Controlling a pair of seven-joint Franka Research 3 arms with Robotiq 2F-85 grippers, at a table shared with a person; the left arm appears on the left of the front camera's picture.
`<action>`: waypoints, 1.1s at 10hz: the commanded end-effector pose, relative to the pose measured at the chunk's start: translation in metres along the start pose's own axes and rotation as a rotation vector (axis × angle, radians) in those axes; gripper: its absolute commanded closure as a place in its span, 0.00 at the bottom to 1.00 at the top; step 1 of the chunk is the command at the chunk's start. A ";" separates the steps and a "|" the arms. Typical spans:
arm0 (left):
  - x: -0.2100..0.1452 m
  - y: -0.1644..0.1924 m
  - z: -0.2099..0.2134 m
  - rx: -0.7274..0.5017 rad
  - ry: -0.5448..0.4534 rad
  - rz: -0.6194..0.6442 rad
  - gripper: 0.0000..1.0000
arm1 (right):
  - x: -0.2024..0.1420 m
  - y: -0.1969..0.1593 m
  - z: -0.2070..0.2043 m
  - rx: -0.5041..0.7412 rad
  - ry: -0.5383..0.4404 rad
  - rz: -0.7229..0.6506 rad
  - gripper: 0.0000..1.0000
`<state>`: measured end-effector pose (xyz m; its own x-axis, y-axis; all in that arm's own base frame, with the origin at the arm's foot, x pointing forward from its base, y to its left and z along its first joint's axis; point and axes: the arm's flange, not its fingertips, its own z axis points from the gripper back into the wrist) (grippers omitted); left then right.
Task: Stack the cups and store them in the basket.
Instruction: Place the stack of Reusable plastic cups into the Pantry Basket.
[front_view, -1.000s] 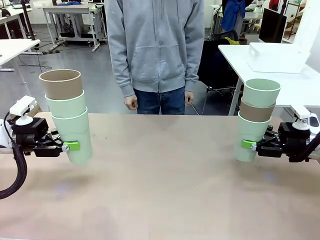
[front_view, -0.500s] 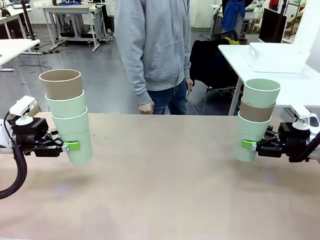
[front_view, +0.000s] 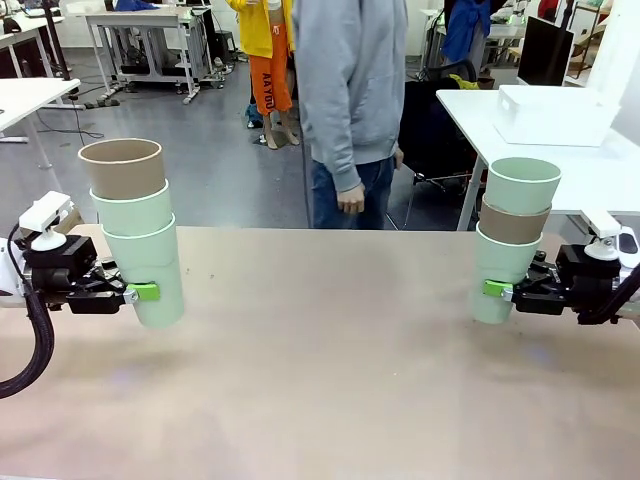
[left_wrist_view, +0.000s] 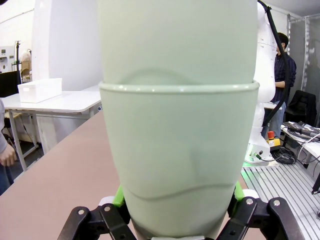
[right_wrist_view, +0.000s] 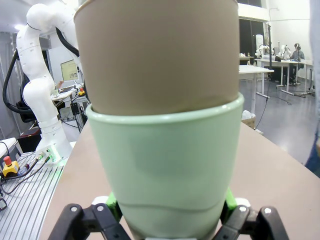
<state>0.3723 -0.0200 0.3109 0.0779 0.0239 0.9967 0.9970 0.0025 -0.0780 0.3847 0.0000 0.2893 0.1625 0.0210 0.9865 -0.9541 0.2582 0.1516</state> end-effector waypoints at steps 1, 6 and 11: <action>0.003 -0.001 -0.001 -0.004 -0.009 -0.007 0.15 | 0.004 0.000 -0.001 -0.002 -0.004 0.014 0.14; 0.003 -0.001 -0.001 -0.004 -0.009 -0.007 0.15 | 0.004 0.000 -0.001 -0.002 -0.004 0.014 0.14; 0.003 -0.001 -0.001 -0.004 -0.009 -0.007 0.15 | 0.004 0.000 -0.001 -0.002 -0.004 0.014 0.14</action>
<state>0.3723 -0.0200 0.3109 0.0779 0.0239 0.9967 0.9970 0.0025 -0.0780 0.3847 0.0000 0.2893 0.1625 0.0211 0.9865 -0.9541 0.2582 0.1516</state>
